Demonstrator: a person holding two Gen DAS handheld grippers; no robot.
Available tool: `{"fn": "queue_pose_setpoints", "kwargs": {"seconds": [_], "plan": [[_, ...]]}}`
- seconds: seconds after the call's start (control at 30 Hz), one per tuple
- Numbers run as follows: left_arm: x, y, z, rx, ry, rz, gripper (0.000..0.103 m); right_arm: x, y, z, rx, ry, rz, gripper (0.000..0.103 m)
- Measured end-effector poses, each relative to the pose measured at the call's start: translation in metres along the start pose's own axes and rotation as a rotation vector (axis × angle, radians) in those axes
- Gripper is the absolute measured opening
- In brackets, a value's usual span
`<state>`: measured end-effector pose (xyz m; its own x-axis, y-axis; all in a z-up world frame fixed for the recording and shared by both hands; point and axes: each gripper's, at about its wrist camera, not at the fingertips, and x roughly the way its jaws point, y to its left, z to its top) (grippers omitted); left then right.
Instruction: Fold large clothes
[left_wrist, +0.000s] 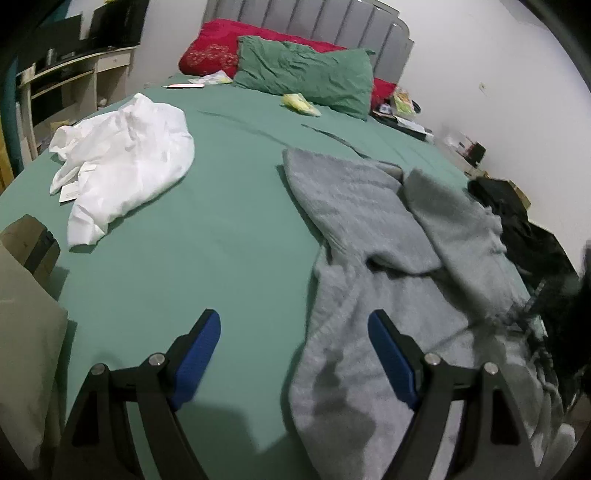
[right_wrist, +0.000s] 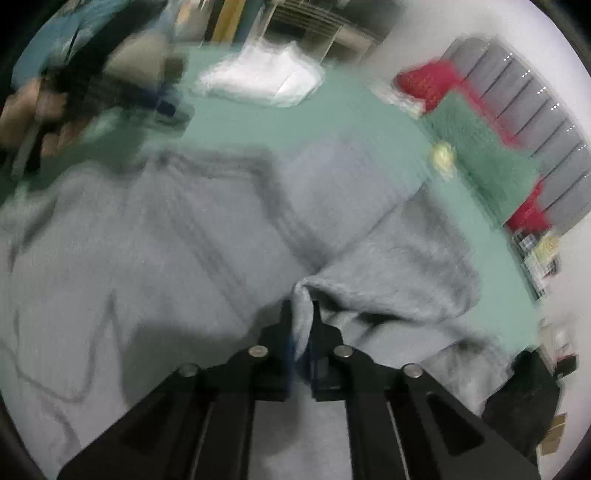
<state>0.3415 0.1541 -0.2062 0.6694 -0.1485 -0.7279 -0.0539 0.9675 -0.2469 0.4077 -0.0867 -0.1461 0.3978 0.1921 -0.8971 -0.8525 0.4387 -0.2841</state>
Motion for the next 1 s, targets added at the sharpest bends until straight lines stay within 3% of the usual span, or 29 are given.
{"fn": "queue_pose_setpoints", "kwargs": {"seconds": [0.07,0.17,0.27,0.37,0.43,0.47,0.53,0.6,0.63,0.67,0.7,0.8,1.0], "plan": [[-0.002,-0.004,-0.003,0.027,-0.001,0.008,0.082,0.005,0.016,-0.015,0.045,0.033,0.03,0.041],[-0.006,-0.01,-0.008,0.081,-0.014,0.032,0.082,-0.016,0.004,-0.019,0.153,-0.016,0.045,0.052],[-0.007,-0.014,-0.009,0.105,-0.022,0.039,0.082,-0.031,-0.026,-0.006,0.241,-0.147,-0.055,0.061],[-0.008,-0.014,-0.007,0.09,-0.024,0.016,0.082,-0.019,-0.076,0.011,0.371,-0.193,-0.135,0.062],[-0.008,-0.014,-0.006,0.077,-0.018,0.0,0.082,0.001,-0.103,0.012,0.485,-0.205,-0.131,0.062],[-0.007,-0.013,-0.006,0.069,-0.016,-0.008,0.082,0.009,-0.11,0.014,0.519,-0.207,-0.103,0.062],[-0.005,-0.012,-0.006,0.048,-0.002,-0.028,0.082,0.038,-0.12,0.017,0.595,-0.194,0.032,0.062],[-0.002,-0.011,-0.006,0.03,0.017,-0.043,0.082,0.062,-0.103,0.022,0.596,-0.16,0.189,0.063],[-0.001,-0.011,-0.007,0.025,0.023,-0.047,0.082,0.065,-0.093,0.02,0.581,-0.146,0.178,0.071],[0.001,-0.011,-0.007,0.023,0.029,-0.049,0.082,0.06,-0.083,0.022,0.553,-0.167,0.128,0.072],[0.001,-0.011,-0.008,0.025,0.033,-0.047,0.082,0.056,-0.078,0.021,0.554,-0.166,0.137,0.072],[-0.002,-0.012,-0.014,0.034,0.043,-0.036,0.082,0.029,-0.065,0.008,0.611,-0.182,0.232,0.072],[-0.035,-0.018,-0.03,-0.023,0.03,-0.066,0.082,-0.023,-0.031,-0.023,0.627,-0.191,0.157,0.072]]}}
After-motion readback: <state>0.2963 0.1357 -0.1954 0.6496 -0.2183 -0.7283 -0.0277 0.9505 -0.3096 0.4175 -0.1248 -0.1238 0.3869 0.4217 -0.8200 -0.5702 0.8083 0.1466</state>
